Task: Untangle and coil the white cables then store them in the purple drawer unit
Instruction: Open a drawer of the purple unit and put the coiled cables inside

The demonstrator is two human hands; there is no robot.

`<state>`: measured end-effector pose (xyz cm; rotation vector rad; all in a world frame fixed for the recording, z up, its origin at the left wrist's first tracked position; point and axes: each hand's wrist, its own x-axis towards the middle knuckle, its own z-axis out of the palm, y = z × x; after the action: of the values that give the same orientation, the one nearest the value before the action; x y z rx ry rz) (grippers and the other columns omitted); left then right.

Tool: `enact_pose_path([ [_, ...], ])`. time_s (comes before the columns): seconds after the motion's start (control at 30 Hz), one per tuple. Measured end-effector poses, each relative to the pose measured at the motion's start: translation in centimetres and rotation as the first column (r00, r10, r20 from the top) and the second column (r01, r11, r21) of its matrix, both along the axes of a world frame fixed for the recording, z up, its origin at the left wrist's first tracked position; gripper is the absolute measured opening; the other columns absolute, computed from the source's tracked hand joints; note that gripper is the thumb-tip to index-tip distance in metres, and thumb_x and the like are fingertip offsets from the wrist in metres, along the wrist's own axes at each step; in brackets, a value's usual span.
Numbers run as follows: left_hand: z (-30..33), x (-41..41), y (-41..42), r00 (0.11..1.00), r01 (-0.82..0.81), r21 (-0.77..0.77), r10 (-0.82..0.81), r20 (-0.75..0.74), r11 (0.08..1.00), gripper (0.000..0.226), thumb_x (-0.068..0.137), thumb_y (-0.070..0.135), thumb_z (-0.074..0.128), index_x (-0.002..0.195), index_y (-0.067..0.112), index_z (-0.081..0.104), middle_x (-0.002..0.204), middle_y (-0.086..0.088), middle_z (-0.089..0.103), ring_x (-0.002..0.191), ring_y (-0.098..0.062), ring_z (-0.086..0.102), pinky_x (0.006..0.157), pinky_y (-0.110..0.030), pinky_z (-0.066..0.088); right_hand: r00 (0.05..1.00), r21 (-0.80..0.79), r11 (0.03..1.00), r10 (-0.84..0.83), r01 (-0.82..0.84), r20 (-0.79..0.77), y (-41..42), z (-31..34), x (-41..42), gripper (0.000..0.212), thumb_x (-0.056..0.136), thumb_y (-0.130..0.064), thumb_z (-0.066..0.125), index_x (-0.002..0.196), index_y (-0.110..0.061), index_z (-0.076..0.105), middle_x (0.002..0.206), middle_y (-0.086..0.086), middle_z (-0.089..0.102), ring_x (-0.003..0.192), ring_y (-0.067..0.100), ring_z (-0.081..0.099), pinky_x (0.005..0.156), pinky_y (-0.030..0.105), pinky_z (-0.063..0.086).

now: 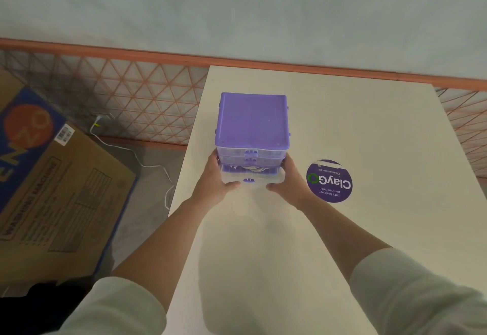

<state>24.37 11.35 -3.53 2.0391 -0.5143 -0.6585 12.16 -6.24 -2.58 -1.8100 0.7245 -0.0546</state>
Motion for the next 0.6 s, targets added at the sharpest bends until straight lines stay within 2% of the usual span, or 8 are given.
enact_pose_path([
  [0.07, -0.4, 0.2, 0.0, 0.998, -0.018, 0.038, 0.016, 0.055, 0.999, 0.086, 0.077, 0.013, 0.081, 0.144, 0.019, 0.027, 0.133, 0.011, 0.047, 0.121, -0.004, 0.048, 0.096, -0.027, 0.044, 0.999, -0.003, 0.999, -0.034, 0.034, -0.023, -0.1, -0.1, 0.2, 0.083, 0.076, 0.008, 0.07, 0.145, -0.02, 0.033, 0.123, -0.01, 0.056, 0.112, 0.009, 0.054, 0.064, 0.007, 0.044],
  [0.13, -0.7, 0.5, -0.1, 0.991, -0.047, 0.07, 0.038, 0.127, 0.996, 0.075, 0.081, 0.009, 0.077, 0.14, 0.017, 0.032, 0.134, 0.006, 0.051, 0.122, -0.008, 0.052, 0.096, -0.031, 0.047, 0.994, -0.043, 0.996, -0.084, 0.081, -0.069, -0.3, -0.5, 0.4, 0.075, 0.081, 0.003, 0.069, 0.144, -0.02, 0.036, 0.129, -0.007, 0.058, 0.118, 0.009, 0.053, 0.067, 0.011, 0.041],
  [0.27, -0.9, 0.5, -0.2, 0.966, -0.109, 0.097, 0.082, 0.247, 0.989, 0.054, 0.085, 0.009, 0.072, 0.128, 0.016, 0.041, 0.122, 0.001, 0.062, 0.111, -0.017, 0.063, 0.086, -0.037, 0.053, 0.979, -0.093, 0.985, -0.155, 0.144, -0.135, -0.7, -0.8, 0.7, 0.047, 0.089, -0.007, 0.064, 0.133, -0.017, 0.048, 0.123, -0.004, 0.064, 0.107, 0.014, 0.06, 0.058, 0.016, 0.041],
  [0.43, -1.1, 0.6, -0.4, 0.95, -0.167, 0.087, 0.137, 0.282, 0.982, 0.045, 0.084, 0.013, 0.072, 0.118, 0.021, 0.043, 0.112, 0.003, 0.067, 0.101, -0.017, 0.068, 0.079, -0.041, 0.056, 0.966, -0.096, 0.975, -0.211, 0.199, -0.151, -0.7, -0.9, 0.8, 0.032, 0.09, -0.011, 0.063, 0.121, -0.016, 0.056, 0.107, -0.007, 0.065, 0.094, 0.017, 0.064, 0.05, 0.022, 0.044],
  [0.6, -1.0, 0.7, -0.5, 0.949, -0.174, 0.093, 0.141, 0.284, 0.98, 0.043, 0.085, 0.013, 0.071, 0.117, 0.019, 0.043, 0.11, 0.001, 0.068, 0.099, -0.019, 0.069, 0.077, -0.041, 0.057, 0.967, -0.072, 0.976, -0.212, 0.204, -0.141, -0.9, -0.9, 0.9, 0.03, 0.089, -0.011, 0.063, 0.118, -0.016, 0.057, 0.111, -0.003, 0.068, 0.096, 0.017, 0.065, 0.053, 0.022, 0.046],
])
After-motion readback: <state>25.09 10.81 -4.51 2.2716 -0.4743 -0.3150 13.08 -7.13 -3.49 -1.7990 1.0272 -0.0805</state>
